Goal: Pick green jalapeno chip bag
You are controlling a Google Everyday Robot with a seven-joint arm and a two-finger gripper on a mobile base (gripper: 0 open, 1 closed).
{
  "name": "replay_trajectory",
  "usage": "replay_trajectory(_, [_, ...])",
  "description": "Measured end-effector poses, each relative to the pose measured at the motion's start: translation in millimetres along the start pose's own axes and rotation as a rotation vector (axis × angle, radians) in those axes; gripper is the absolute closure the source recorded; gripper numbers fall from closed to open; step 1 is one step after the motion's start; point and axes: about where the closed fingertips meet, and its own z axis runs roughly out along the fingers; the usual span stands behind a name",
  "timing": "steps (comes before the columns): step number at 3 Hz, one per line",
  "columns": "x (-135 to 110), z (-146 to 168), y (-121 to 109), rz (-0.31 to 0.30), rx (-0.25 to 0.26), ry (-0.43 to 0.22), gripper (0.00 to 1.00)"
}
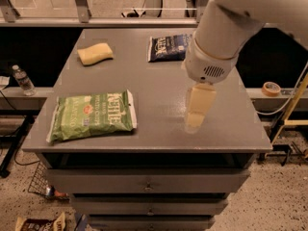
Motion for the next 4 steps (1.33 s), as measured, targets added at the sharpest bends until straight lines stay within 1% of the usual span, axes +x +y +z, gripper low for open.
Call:
replay_trajectory(1, [-15.2,26.8,-3.4,0.044,0.042,-0.028,0.0])
replay_trajectory(2, [-38.7,35.1,-4.5,0.067,0.088,-0.078,0.0])
replay_trajectory(3, [-82.3,49.7,-6.7,0.041,0.105,-0.17,0.0])
replay_trajectory(4, [-85.5,54.3,-8.1,0.036,0.108,-0.167,0.0])
